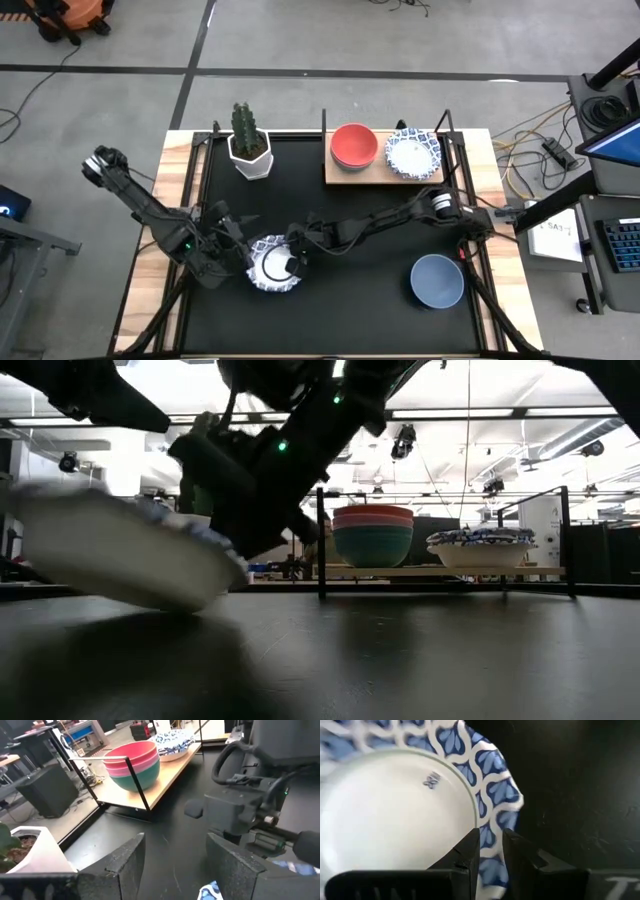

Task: Place and stack bowls onto a shelf
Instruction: Stack the blue patterned bowl on top of the blue patterned bowl on the shelf

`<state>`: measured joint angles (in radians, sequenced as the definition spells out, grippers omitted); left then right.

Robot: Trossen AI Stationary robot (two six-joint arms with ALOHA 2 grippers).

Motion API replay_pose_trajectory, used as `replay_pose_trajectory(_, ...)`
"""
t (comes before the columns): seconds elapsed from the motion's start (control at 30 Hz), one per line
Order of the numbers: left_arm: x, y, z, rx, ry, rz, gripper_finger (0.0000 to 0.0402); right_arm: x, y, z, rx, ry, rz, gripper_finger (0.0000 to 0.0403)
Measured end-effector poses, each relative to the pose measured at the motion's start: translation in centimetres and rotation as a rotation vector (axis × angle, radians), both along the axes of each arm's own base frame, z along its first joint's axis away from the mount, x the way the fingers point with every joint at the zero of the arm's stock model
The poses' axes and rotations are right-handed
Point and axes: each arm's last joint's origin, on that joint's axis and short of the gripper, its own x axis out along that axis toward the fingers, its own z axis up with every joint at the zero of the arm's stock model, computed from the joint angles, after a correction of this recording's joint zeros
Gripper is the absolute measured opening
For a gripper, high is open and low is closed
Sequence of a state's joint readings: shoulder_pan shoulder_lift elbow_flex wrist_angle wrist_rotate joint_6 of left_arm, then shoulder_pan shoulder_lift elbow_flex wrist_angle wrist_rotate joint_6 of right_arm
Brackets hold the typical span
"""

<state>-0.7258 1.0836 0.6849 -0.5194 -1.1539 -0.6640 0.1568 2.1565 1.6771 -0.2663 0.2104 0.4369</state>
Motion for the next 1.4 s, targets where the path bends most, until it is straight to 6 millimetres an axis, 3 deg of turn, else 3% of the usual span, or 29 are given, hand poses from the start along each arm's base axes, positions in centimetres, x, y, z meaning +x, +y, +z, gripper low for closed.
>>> replay_pose_trajectory(0.2, 0.5, -0.4, -0.8, 0.015, 0.018, 0.011, 0.0192, 0.4, -0.3, -1.1, 0.007, 0.029, -0.019, 0.0073)
replay_pose_trajectory(0.5, 1.1, -1.0, -1.7, -0.017, 0.003, 0.033, 0.0192, 0.5, -0.7, -0.8, -0.02, 0.025, 0.015, 0.0072)
replay_pose_trajectory(0.73, 1.4, -1.2, -1.5, -0.079, -0.052, 0.045, 0.0192, 0.5, -0.8, -0.8, -0.046, 0.036, 0.079, 0.0017)
replay_pose_trajectory(0.9, 1.5, -1.3, -1.5, -0.115, -0.078, 0.057, 0.0192, 0.6, -0.8, 0.0, -0.026, 0.048, 0.163, 0.0009)
replay_pose_trajectory(1.1, 1.5, -1.2, -1.4, -0.108, -0.103, 0.075, 0.0192, -0.7, -1.0, 3.2, -0.051, 0.097, 0.258, 0.0008)
replay_pose_trajectory(1.4, 1.8, -1.0, -1.2, -0.116, -0.126, 0.097, 0.0192, -5.0, -2.1, 11.6, -0.113, 0.081, 0.328, 0.0008)
